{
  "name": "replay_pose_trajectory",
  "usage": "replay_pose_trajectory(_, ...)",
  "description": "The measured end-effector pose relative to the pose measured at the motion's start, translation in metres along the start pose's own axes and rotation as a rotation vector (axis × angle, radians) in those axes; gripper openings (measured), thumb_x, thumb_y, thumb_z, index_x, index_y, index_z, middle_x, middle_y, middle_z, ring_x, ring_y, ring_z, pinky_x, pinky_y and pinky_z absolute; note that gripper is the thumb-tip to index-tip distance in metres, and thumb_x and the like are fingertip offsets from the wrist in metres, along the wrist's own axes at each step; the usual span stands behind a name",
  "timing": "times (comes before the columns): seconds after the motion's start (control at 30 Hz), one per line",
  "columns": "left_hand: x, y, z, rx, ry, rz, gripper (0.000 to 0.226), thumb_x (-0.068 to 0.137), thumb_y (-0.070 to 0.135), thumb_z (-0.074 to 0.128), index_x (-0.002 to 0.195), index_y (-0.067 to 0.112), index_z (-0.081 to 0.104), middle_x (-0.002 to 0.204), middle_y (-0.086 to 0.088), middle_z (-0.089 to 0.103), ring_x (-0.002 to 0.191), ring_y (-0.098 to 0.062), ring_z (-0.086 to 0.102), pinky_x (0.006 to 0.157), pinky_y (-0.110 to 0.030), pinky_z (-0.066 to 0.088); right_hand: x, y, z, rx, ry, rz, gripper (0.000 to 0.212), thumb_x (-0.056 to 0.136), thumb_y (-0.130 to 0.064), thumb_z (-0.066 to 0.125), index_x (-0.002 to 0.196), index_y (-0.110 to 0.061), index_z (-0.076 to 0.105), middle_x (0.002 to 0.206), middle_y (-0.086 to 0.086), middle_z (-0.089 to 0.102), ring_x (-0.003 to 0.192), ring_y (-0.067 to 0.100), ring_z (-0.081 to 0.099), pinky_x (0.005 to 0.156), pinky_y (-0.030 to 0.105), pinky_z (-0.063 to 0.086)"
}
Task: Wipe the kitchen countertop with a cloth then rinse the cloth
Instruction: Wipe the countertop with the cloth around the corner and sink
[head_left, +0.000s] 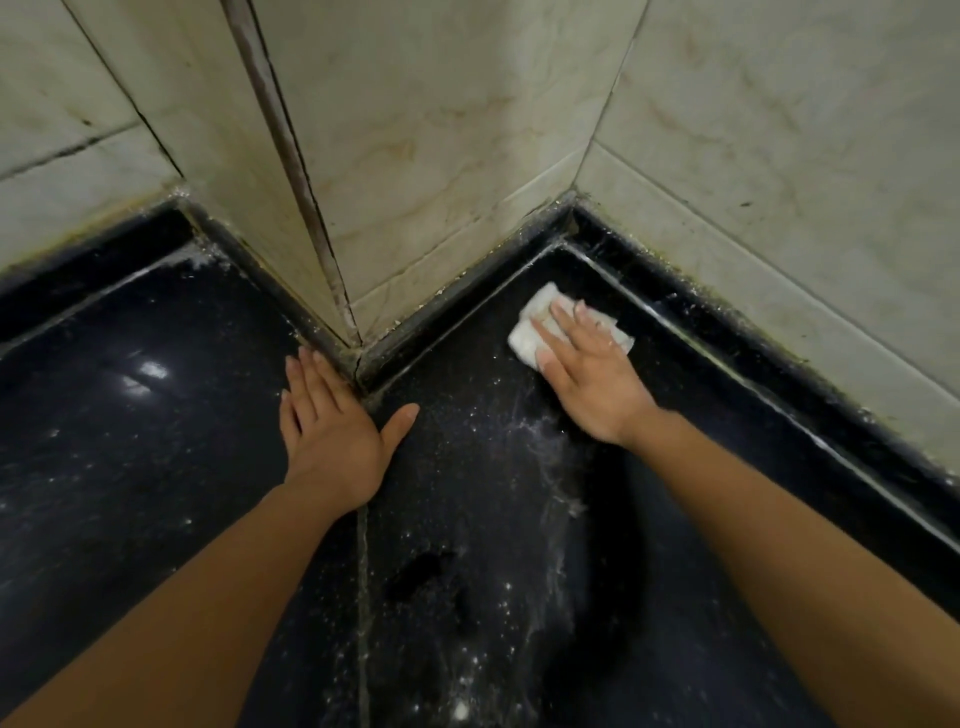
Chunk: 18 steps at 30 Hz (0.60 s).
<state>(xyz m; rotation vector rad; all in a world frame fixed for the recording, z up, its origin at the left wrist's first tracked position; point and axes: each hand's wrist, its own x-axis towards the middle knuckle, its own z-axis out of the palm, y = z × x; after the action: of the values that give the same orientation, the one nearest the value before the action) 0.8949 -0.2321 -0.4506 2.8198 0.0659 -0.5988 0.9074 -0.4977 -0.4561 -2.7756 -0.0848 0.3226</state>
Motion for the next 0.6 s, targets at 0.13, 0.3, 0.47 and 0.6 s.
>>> replay_pose_trajectory(0.13,-0.002,0.001,-0.002,0.009,-0.008,0.001,0.11,0.075,0.077,0.009,0.142,-0.004,-0.024,0.152,-0.019,-0.028,0.142,-0.029,-0.025,0.116,-0.042,-0.01,-0.097,-0.01,0.023,-0.013,-0.083,-0.16,0.049,0.098,-0.054,0.011,0.146,-0.045,0.007,0.158,-0.011,-0.001,0.146,0.011,-0.013,0.118,0.03,-0.008)
replay_pose_trajectory(0.3,-0.003,0.002,-0.003,0.011,-0.025,0.004,0.11,0.075,0.077,0.008,0.142,-0.004,-0.024,0.152,-0.019,-0.029,0.141,-0.028,-0.026,0.116,-0.042,-0.011,-0.176,-0.024,0.031,-0.076,-0.253,-0.313,0.047,0.102,-0.05,0.013,0.146,-0.05,-0.001,0.157,-0.017,-0.013,0.143,0.007,-0.021,0.115,0.026,-0.015)
replay_pose_trajectory(0.47,-0.003,0.001,-0.002,0.007,-0.026,0.004,0.11,0.076,0.077,0.009,0.142,-0.004,-0.024,0.152,-0.019,-0.029,0.141,-0.028,-0.026,0.116,-0.042,-0.011,-0.109,-0.006,0.012,-0.101,-0.189,-0.192,0.052,0.092,-0.06,0.004,0.142,-0.052,-0.005,0.155,-0.016,-0.014,0.141,0.007,-0.024,0.114,0.027,-0.013)
replay_pose_trajectory(0.6,-0.004,0.003,-0.002,0.014,-0.019,-0.001,0.108,0.078,0.076,0.011,0.141,-0.004,-0.025,0.152,-0.019,-0.029,0.141,-0.028,-0.026,0.116,-0.041,-0.011,-0.019,0.001,-0.003,-0.064,-0.075,0.046,0.053,0.098,-0.051,0.013,0.148,-0.041,-0.001,0.159,-0.006,-0.011,0.144,0.014,-0.02,0.116,0.033,-0.013)
